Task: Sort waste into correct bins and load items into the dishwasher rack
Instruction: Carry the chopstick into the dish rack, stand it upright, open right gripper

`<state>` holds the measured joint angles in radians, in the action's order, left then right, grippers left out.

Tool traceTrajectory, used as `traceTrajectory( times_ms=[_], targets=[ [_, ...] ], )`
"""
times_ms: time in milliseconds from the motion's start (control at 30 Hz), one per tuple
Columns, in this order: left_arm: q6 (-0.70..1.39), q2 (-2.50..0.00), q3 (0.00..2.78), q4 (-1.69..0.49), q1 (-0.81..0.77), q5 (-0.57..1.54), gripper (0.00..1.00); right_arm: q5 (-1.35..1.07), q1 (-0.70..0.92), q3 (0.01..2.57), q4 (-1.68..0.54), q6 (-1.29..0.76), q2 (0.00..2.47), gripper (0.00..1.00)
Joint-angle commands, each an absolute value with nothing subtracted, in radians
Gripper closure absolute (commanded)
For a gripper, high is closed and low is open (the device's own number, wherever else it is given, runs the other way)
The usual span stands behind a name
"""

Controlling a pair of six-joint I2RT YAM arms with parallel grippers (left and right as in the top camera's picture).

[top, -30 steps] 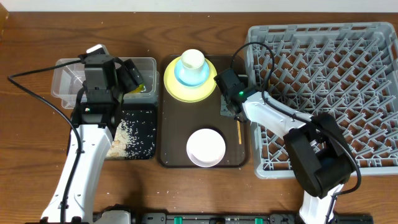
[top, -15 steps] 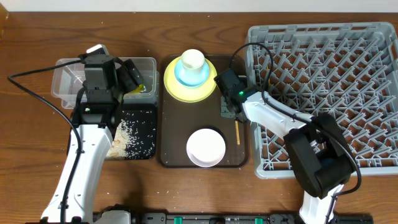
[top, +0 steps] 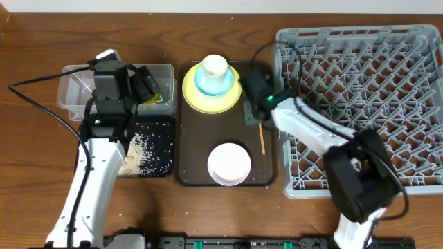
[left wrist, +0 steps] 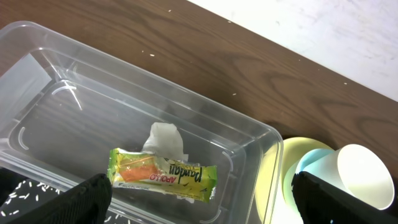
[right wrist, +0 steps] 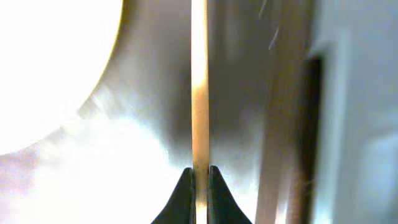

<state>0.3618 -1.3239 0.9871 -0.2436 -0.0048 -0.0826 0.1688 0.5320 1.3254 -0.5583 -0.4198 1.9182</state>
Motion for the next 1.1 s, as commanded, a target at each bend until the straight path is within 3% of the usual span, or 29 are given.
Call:
traceTrajectory(
  times_ms=[0, 467, 1067],
  targets=[
    [0.352, -1.320, 1.005, -0.245, -0.003, -0.094, 0.05, 0.225, 0.476, 1.382, -0.553, -0.310, 1.793, 0.99],
    [0.352, -1.320, 1.005, -0.245, -0.003, -0.095, 0.05, 0.226, 0.270, 1.382, -0.631, -0.139, 1.700, 0.99],
    [0.352, -1.320, 1.005, -0.245, -0.003, -0.095, 0.05, 0.175, 0.205, 1.375, -0.752, -0.115, 1.718, 0.99]
  ],
)
